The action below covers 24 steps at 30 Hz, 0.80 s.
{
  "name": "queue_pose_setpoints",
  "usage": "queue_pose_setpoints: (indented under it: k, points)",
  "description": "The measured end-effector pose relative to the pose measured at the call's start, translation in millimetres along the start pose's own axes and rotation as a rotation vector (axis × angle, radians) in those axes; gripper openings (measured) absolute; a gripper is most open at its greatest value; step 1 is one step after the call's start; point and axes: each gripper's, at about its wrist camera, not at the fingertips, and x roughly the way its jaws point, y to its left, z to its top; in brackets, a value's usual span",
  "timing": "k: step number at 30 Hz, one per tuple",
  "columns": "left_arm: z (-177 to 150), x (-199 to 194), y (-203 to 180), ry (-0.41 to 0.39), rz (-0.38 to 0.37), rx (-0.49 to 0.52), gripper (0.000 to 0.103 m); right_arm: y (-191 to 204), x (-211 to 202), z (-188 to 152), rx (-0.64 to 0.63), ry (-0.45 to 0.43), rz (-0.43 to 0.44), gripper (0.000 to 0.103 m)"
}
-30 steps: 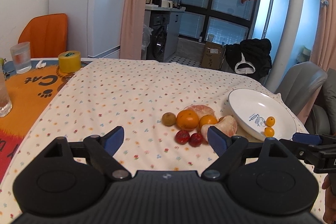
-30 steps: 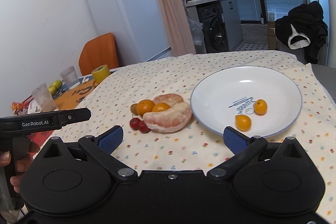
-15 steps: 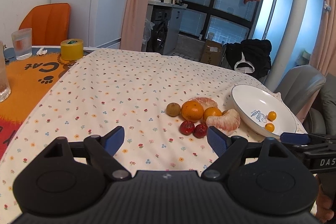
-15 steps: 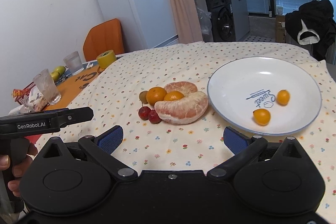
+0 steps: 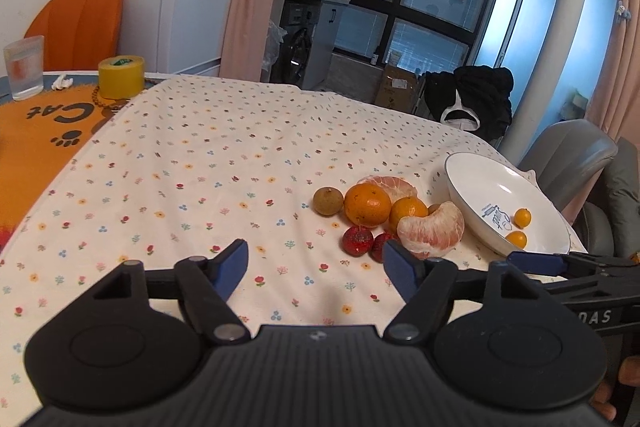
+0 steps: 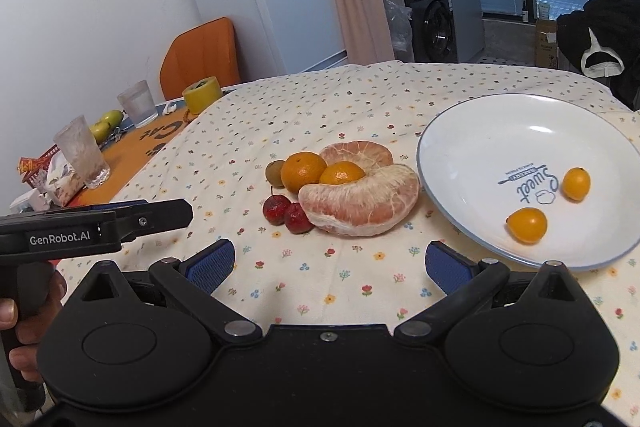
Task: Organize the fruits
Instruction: 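Move both tools back toward the remaining fruit, then grasp the red plum with the left tool while the right tool grasps a pink pomelo segment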
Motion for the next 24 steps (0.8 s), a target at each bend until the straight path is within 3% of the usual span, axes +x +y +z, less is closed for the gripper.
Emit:
queue_pose_setpoints:
  k: [13,21,24]
  points:
    - [6,36,-4,0.063,-0.048,0.010,0.042,-5,27,4,0.003,0.004,-0.020,0.101]
    - [8,55,-8,0.089,-0.067,0.013,0.038,-1,33,4,-0.036,-0.028,-0.036,0.099]
    - [10,61,-7,0.093,-0.068,0.013,0.037,-1,35,5,-0.041,-0.040,-0.045,0.094]
